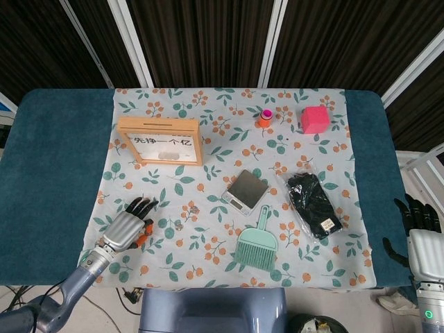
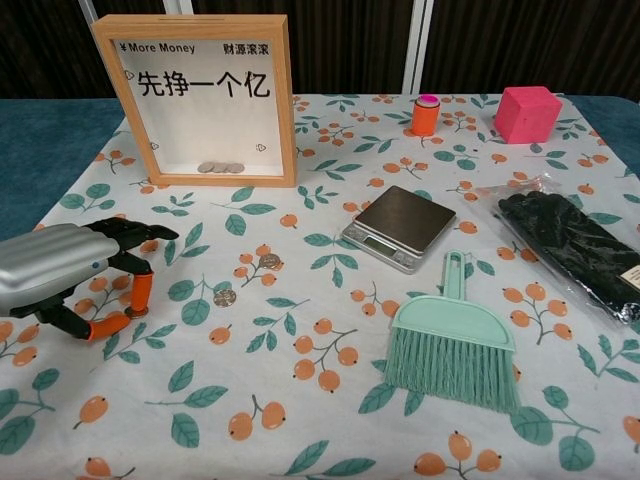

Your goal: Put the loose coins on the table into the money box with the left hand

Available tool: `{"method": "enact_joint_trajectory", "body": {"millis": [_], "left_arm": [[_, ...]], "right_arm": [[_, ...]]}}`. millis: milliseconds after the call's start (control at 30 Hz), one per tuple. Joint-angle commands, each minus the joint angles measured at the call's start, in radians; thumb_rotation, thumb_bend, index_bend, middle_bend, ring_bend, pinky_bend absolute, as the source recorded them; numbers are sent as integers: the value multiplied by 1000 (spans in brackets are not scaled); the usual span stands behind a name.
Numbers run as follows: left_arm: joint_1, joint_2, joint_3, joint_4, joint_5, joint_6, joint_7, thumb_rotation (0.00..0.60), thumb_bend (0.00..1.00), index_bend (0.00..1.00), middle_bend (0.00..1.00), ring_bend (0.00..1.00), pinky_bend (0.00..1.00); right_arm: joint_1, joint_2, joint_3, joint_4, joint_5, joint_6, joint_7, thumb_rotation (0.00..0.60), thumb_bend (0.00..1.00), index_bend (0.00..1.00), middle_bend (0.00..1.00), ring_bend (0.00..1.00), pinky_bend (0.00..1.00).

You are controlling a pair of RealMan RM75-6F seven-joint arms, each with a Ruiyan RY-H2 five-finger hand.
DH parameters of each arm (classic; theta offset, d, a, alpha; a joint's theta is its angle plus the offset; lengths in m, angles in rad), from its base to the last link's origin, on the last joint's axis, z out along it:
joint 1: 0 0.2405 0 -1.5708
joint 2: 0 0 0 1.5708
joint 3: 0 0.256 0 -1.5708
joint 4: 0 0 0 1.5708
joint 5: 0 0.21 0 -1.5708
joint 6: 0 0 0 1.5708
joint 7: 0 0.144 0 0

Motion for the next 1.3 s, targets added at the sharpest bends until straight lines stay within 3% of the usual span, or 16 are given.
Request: {"method": "enact_joint_trajectory", "body": {"millis": [33,1300], "left_arm": [[0,-1,0,2,-4,1,7,600,446,576,22,0,0],[-48,-68,-37,110,1,38,77,600,518,608,58,0,0]], "right_arm": [[0,0,0,-1,0,0,0,600,394,117,27,32,0],[3,5,-3,-5,-1,-14,13,600,394,117,27,39,0]]}}
